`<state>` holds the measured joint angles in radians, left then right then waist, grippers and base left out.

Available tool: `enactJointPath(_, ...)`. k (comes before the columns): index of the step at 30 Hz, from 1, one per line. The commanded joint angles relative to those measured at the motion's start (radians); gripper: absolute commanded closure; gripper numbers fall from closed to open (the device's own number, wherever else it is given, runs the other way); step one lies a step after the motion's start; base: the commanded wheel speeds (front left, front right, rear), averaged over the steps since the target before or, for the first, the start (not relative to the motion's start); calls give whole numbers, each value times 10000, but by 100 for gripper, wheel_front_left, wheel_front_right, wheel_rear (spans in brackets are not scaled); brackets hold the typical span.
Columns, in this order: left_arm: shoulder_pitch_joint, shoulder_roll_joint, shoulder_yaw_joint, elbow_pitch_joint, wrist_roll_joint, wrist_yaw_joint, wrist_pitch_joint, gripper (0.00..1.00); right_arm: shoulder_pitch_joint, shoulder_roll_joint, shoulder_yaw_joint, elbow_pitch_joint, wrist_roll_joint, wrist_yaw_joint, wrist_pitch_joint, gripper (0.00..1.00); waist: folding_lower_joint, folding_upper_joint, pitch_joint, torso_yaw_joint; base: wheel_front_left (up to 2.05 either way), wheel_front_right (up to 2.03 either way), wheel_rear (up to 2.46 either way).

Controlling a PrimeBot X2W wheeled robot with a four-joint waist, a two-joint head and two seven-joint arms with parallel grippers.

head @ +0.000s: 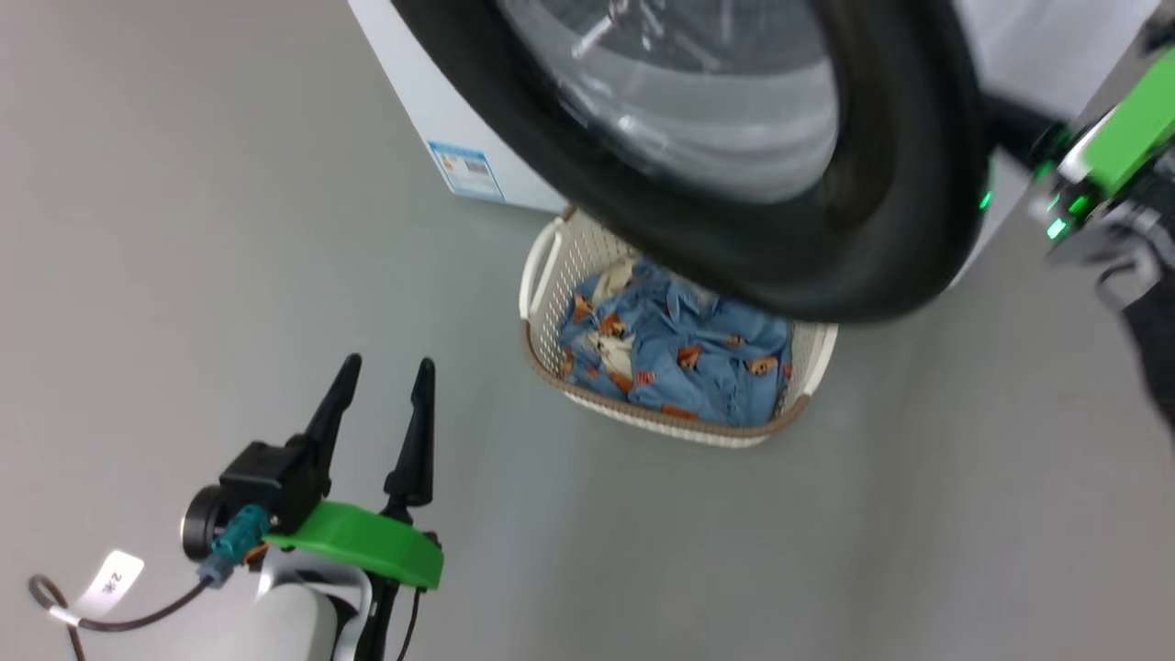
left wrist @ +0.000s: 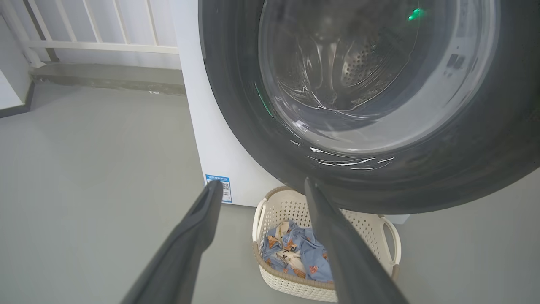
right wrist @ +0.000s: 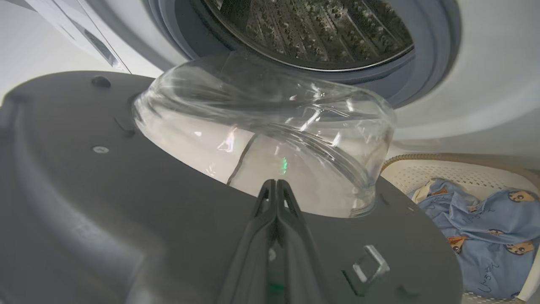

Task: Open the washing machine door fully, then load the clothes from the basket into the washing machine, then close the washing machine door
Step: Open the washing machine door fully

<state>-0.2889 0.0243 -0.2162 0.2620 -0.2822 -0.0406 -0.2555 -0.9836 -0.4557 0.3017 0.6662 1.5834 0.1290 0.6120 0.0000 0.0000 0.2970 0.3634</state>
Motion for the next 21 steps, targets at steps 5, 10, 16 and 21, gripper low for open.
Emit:
enactJointPath(5, 293, 260, 547, -52, 245, -116, -63, 0, 880, 348, 142, -544, 342, 17, 234, 100, 0, 0, -1042, 451, 0, 0, 0)
enactJointPath(10, 549, 260, 688, 81, 378, -220, -63, 0, 1584, 562, 88, -748, 602, 17, 430, 100, 0, 0, -1494, 771, 0, 0, 0)
enactJointPath(16, 772, 294, 755, 284, 487, -316, -63, 0, 2525, 872, 52, -975, 915, 17, 722, 100, 0, 0, -2022, 1237, 0, 0, 0)
enactJointPath(21, 881, 325, 726, 436, 530, -381, -63, 0, 3138, 1152, 77, -1340, 1061, 17, 937, 100, 0, 0, -2260, 1591, 0, 0, 0)
